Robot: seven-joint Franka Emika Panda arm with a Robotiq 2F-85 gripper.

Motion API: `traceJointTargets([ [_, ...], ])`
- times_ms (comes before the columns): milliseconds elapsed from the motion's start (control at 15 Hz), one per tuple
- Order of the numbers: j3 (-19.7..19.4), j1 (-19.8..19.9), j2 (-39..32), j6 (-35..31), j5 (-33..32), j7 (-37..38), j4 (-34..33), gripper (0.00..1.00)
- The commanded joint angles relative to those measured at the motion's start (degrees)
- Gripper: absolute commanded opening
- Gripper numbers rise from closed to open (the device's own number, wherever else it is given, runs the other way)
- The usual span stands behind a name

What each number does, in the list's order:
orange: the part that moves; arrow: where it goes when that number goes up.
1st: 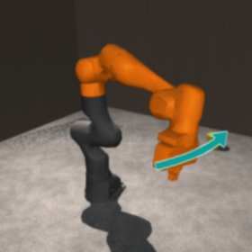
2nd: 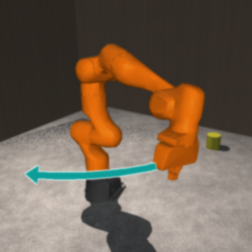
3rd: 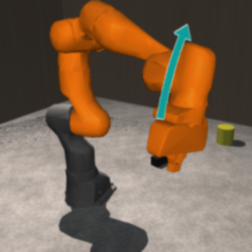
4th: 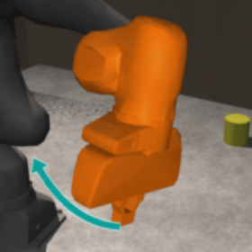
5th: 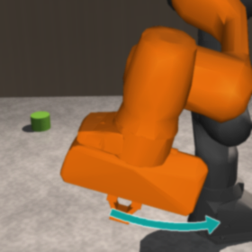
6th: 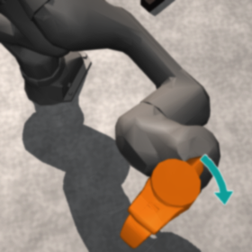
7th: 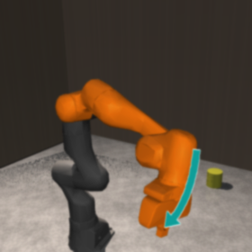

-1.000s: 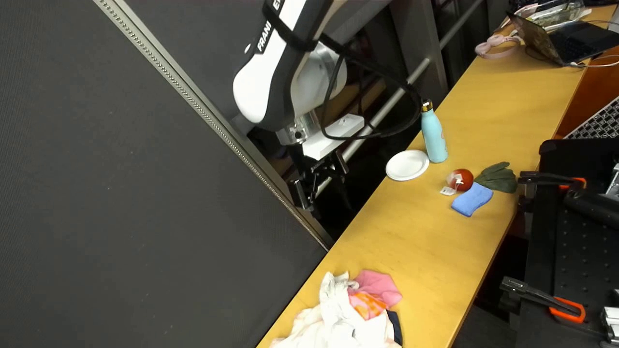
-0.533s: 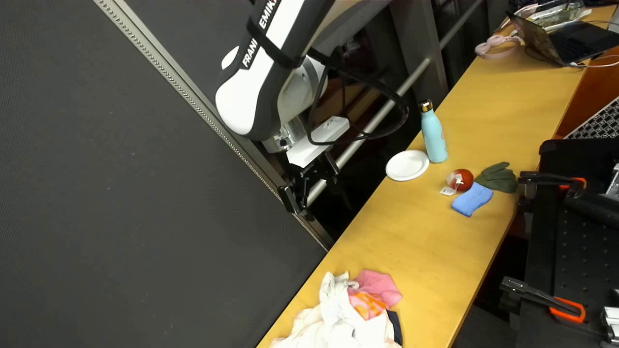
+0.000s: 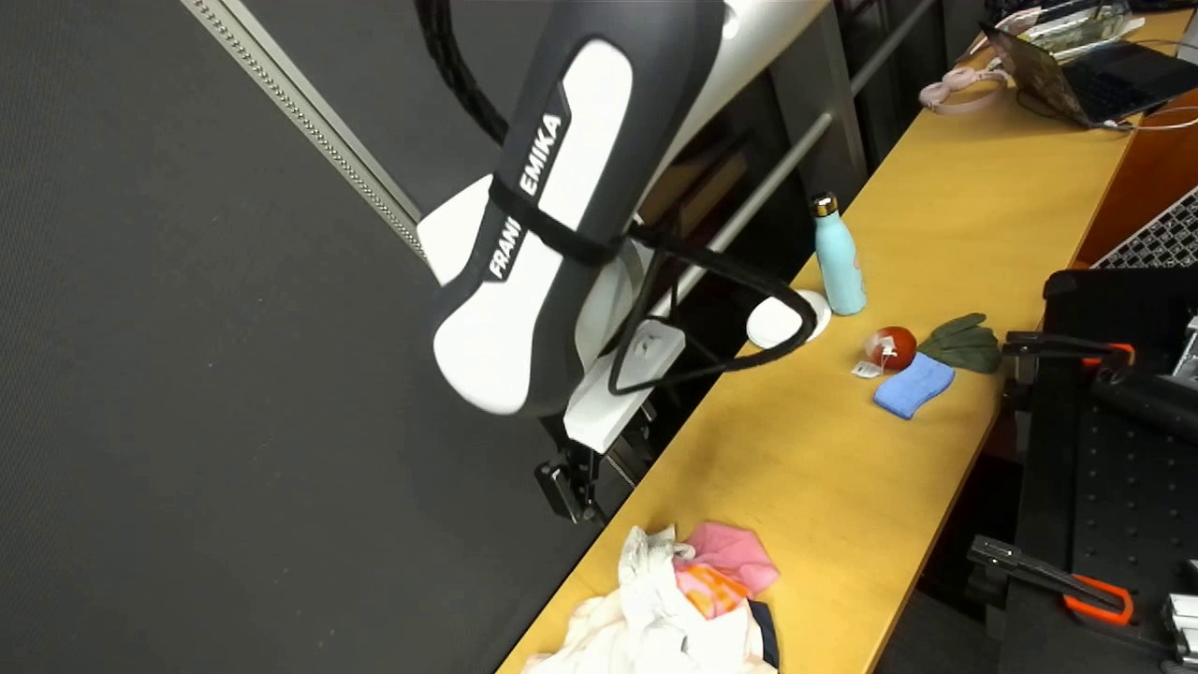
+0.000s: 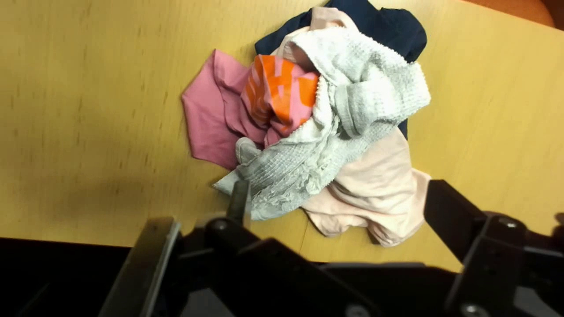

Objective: Use the towel to clean the window

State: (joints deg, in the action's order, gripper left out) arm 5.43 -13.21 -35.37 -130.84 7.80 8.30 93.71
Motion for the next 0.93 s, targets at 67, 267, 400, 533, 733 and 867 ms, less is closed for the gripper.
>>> traceJointTargets([
  [67,-1.7,-3.2,-0.7,-8.6,-5.4,4.8,5.8,1.0],
  [267,-3.1,-3.3,-3.6,-11.6,-7.3,6.5,6.9,1.0],
  [400,-3.8,-3.2,-6.6,-13.2,-7.9,6.6,5.8,1.0],
  [533,-4.0,-3.6,-9.9,-14.8,-8.0,6.7,4.1,1.0],
  [733,-4.6,-5.0,-14.0,-18.8,-7.8,8.2,1.9,1.0],
  [867,-5.2,-6.3,-16.0,-21.3,-7.9,9.3,-0.2,1.0],
])
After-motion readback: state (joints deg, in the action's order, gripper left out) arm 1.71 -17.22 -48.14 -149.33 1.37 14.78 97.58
